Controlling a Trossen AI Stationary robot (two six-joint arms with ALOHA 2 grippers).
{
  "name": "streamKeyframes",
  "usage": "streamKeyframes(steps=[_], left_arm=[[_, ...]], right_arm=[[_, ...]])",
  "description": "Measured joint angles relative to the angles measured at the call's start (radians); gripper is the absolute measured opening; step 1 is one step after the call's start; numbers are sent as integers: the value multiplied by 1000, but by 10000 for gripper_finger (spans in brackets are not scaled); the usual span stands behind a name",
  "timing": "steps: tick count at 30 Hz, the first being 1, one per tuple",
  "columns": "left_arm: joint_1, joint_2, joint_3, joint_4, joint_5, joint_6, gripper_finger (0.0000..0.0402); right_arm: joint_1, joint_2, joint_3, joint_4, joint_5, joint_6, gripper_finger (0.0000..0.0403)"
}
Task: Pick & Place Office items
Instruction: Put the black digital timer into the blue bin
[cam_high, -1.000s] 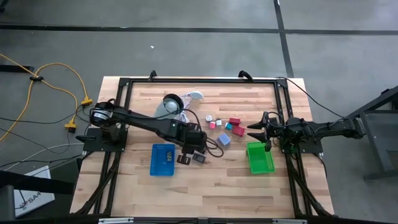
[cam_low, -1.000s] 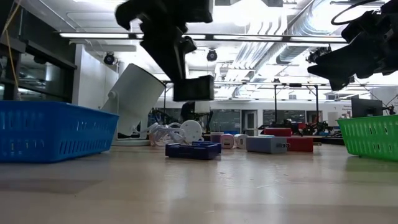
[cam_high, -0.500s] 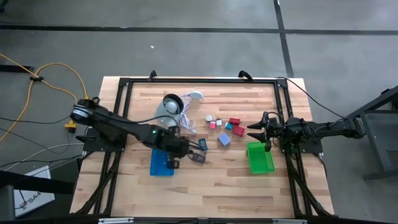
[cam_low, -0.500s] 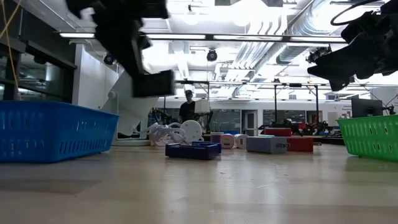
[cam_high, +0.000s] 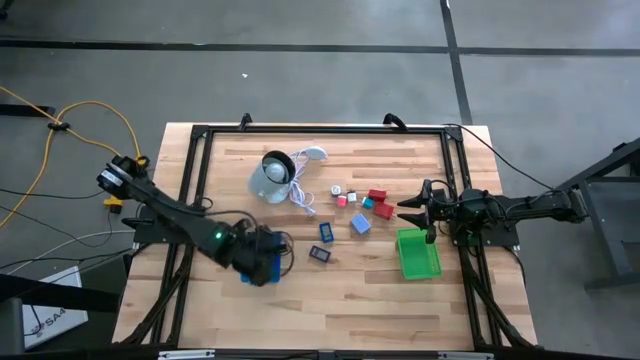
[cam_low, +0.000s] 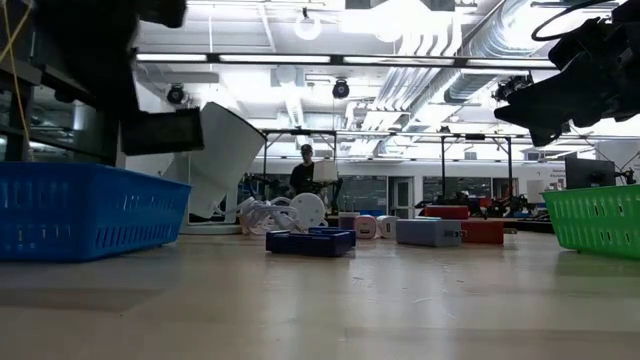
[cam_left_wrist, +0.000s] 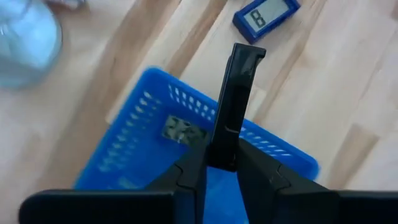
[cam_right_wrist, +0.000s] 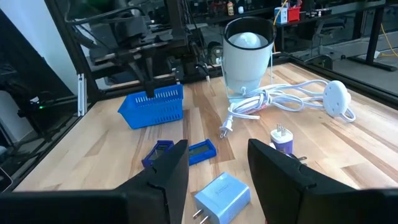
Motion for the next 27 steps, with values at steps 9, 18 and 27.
streamKeyframes(steps=[9, 18, 27], left_arm=[[-57, 11, 0, -119, 3, -530, 67], [-31, 57, 0, -144, 92, -767, 67], [8, 115, 0, -161, 187, -892, 67]], right_arm=[[0, 0, 0, 0, 0, 0, 153], [0, 0, 0, 0, 0, 0, 153], [0, 0, 0, 0, 0, 0, 153]])
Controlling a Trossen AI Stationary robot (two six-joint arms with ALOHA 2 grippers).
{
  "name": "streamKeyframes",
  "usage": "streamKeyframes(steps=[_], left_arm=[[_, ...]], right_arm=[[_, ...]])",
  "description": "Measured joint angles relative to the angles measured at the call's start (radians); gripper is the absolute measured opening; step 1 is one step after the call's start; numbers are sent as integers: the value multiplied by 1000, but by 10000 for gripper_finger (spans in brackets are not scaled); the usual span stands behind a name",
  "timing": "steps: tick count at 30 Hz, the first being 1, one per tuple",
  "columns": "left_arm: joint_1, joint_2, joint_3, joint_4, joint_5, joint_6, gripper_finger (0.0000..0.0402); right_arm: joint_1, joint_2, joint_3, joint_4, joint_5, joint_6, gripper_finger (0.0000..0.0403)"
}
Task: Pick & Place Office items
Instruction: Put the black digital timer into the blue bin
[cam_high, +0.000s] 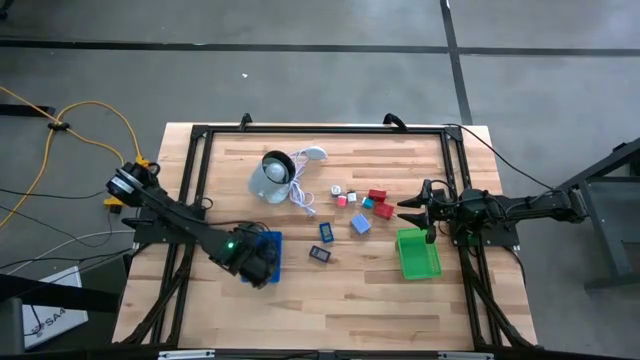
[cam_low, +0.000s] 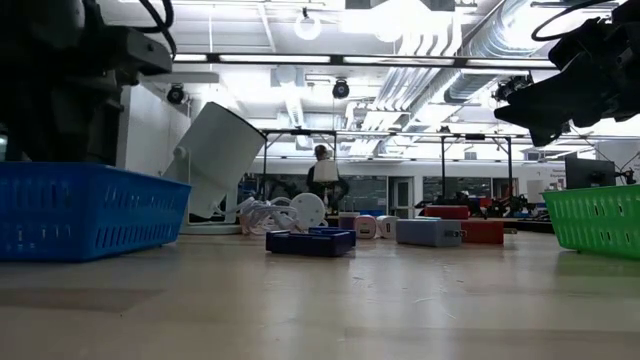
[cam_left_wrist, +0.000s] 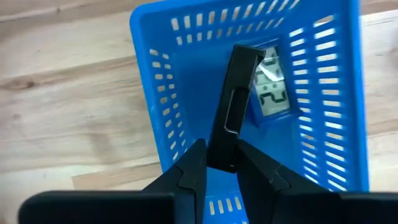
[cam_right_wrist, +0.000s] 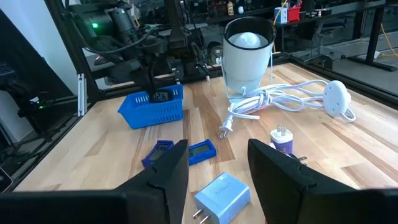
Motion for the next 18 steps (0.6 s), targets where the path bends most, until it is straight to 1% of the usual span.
streamKeyframes(steps=[4, 12, 18], left_arm=[[16, 3, 0, -2, 26, 3, 67], [37, 3, 0, -5, 28, 81, 67], [41, 3, 0, -9, 27, 88, 67]], right_arm=[[0, 0, 0, 0, 0, 0, 153], [0, 0, 0, 0, 0, 0, 153], [0, 0, 0, 0, 0, 0, 153]])
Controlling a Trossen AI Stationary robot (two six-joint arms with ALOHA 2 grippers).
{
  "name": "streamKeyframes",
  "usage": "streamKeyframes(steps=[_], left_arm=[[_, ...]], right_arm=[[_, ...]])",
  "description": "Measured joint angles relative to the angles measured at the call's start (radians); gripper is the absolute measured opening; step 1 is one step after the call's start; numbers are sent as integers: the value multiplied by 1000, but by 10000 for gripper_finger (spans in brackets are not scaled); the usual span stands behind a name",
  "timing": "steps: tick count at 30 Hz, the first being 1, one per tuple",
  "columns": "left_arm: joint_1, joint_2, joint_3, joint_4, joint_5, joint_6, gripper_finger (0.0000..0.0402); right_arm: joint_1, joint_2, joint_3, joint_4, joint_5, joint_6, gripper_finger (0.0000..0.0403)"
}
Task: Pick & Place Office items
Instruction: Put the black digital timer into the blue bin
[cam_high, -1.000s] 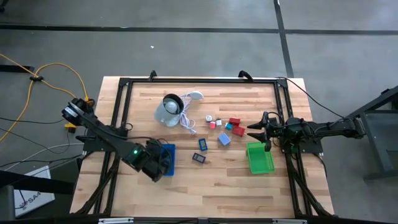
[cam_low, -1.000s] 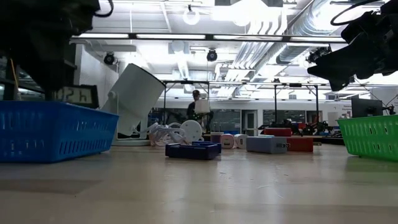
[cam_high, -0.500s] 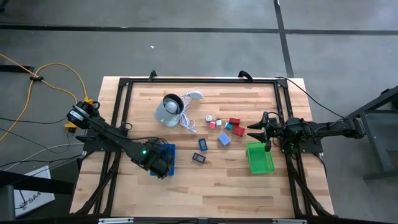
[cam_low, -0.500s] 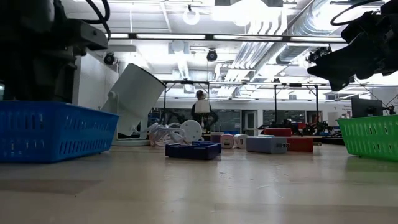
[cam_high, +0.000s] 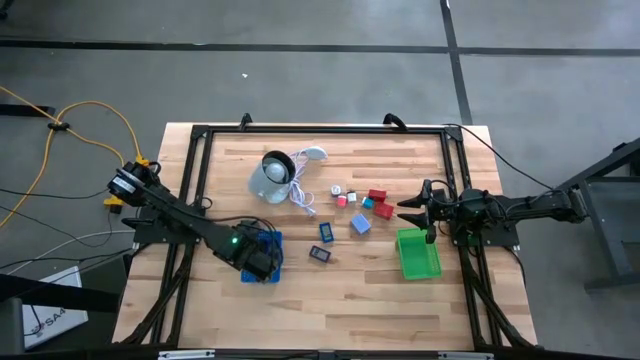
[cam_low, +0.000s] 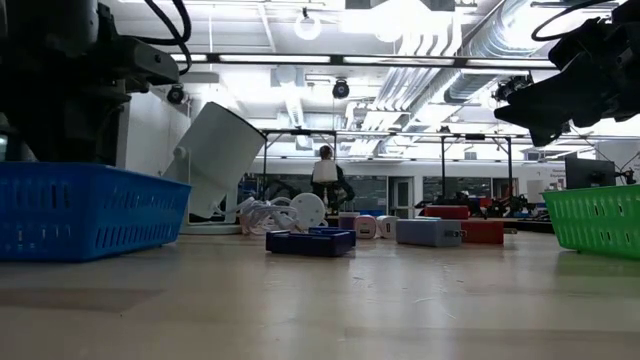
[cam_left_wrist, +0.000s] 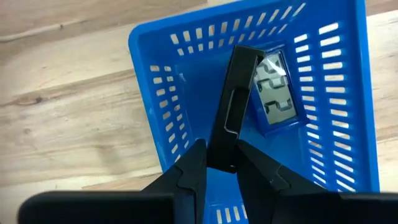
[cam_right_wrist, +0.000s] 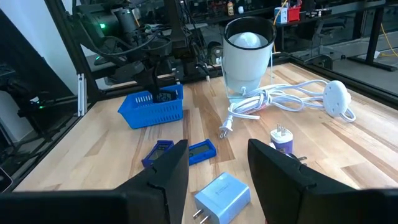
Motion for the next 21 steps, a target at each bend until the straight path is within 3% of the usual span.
streamKeyframes(steps=[21], left_arm=[[8, 0, 0, -3, -2, -11, 68]], right_arm=[[0, 0, 0, 0, 0, 0, 153]])
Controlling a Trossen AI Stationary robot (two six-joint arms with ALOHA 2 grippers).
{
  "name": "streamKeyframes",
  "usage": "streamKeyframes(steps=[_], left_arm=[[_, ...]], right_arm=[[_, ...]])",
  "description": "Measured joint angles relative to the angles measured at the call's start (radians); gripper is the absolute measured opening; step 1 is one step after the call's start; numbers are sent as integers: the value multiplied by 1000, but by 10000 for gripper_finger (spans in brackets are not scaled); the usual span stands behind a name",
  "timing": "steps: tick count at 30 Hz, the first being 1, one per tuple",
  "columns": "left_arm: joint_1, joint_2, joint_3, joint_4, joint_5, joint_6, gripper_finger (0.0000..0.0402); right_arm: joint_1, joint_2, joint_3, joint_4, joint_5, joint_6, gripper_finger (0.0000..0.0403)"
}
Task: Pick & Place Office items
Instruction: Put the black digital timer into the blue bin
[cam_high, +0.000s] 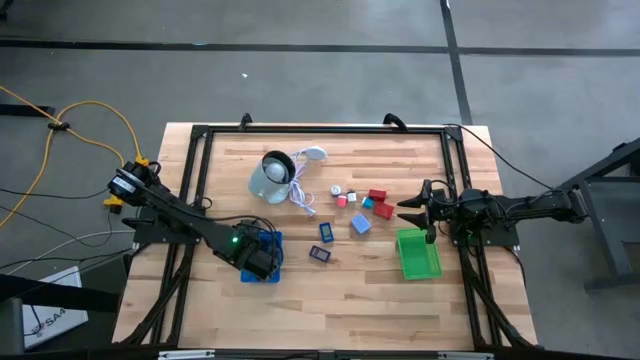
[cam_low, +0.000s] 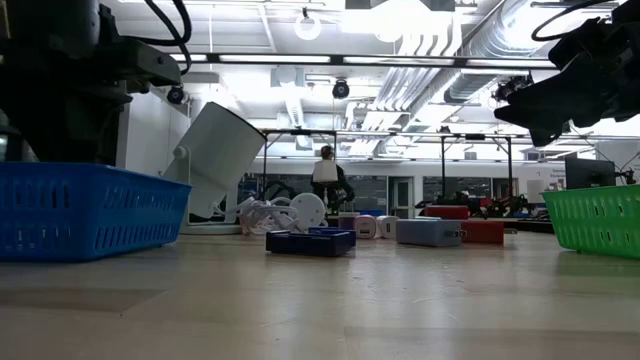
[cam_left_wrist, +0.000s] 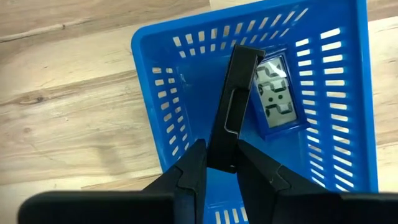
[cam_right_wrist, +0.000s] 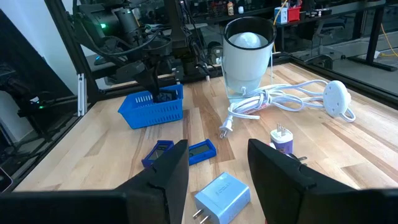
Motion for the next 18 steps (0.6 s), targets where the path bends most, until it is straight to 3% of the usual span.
streamKeyframes(steps=[18], left_arm=[[0, -1, 0, -16, 4, -31, 68]], right_arm=[[0, 0, 0, 0, 0, 0, 153]])
